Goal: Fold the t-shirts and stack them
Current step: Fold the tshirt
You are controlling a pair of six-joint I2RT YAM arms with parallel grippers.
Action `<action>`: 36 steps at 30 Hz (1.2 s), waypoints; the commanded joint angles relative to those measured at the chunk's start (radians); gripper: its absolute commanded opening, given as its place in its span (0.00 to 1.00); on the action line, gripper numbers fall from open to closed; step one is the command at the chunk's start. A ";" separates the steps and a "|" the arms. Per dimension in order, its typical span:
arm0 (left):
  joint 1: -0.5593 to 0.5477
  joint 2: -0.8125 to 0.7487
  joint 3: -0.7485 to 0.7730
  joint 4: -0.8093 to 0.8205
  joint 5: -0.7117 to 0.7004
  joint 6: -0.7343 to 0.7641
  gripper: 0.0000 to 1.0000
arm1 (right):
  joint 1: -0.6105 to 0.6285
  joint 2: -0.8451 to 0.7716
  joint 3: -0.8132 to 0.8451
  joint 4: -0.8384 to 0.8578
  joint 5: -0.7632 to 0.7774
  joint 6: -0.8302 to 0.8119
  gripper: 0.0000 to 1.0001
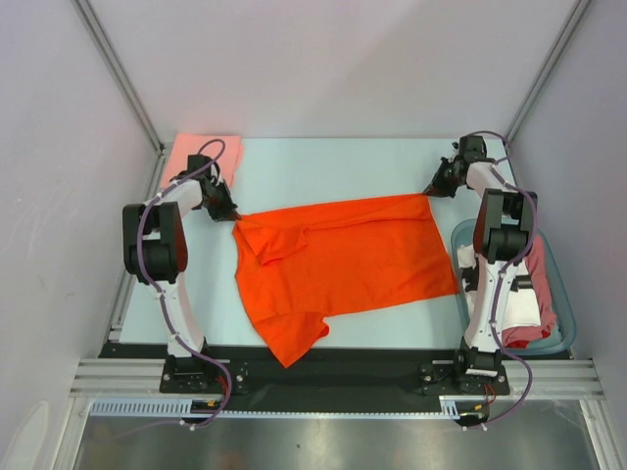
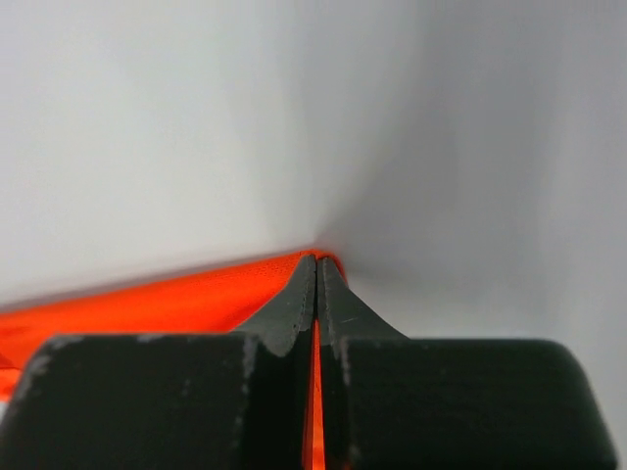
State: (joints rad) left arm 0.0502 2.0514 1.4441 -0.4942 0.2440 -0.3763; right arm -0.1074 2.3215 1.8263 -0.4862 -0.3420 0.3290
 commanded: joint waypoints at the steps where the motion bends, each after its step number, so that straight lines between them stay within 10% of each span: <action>1: 0.051 -0.040 0.045 0.023 -0.077 0.005 0.00 | 0.011 0.038 0.067 0.038 0.005 0.004 0.00; 9: 0.076 0.013 0.133 0.006 -0.028 0.024 0.03 | 0.061 0.108 0.197 0.000 -0.029 0.031 0.03; 14: 0.063 -0.051 0.127 -0.069 -0.081 0.013 0.53 | 0.066 0.159 0.396 -0.245 0.067 0.007 0.27; 17: 0.045 -0.135 0.089 -0.095 -0.129 0.027 0.63 | 0.068 0.131 0.452 -0.322 0.130 -0.019 0.39; 24: -0.032 -0.240 0.053 -0.092 -0.036 0.014 0.48 | 0.092 -0.005 0.351 -0.318 0.094 -0.025 0.37; 36: -0.081 -0.036 0.095 -0.049 0.041 -0.006 0.23 | 0.221 -0.027 0.117 -0.107 -0.117 0.093 0.03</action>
State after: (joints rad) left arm -0.0582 1.9930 1.5093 -0.5453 0.2939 -0.3859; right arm 0.1257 2.3394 1.9739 -0.6579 -0.4202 0.3927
